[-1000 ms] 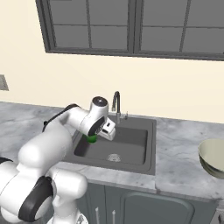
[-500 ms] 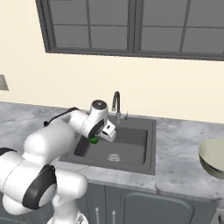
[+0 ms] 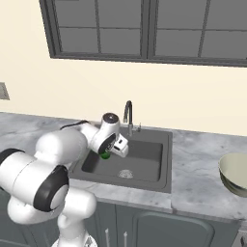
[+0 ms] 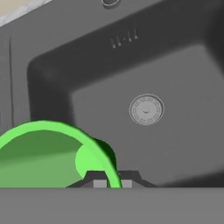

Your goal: Remove the cucumber and mushroom from the sink. Then move the bowl and cup from the counter to the sink for washing.

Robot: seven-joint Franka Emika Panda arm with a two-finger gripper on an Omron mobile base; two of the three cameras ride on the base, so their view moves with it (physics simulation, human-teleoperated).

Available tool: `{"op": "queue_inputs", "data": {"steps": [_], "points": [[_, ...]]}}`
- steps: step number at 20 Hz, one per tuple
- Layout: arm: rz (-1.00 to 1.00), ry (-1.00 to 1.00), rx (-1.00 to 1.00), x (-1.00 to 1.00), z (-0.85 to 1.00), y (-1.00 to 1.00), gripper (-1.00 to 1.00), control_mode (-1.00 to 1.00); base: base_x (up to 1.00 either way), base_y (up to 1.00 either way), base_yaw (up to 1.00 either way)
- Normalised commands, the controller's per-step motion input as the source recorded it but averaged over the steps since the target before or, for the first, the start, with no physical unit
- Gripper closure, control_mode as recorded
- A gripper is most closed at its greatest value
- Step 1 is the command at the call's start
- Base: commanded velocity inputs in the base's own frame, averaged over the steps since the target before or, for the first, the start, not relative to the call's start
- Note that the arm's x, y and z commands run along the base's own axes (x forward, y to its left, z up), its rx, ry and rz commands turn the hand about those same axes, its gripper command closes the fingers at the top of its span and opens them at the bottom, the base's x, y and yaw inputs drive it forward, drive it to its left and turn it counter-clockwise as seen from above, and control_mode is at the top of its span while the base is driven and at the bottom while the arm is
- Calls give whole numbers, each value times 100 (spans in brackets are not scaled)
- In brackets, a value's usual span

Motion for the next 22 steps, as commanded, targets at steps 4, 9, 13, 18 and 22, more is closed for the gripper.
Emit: {"op": "queue_inputs", "data": {"steps": [4,9,13,18,22], "points": [[0,0,0,19,-22,0,100,-100,0,0,0],[-1,0,0,21,-23,2,100,-100,0,0,0],[-3,0,0,25,-23,6,100,-100,0,0,0],[-3,2,0,23,-24,6,100,-100,0,0,0],[-3,4,0,20,-26,7,100,-100,0,0,0]]}}
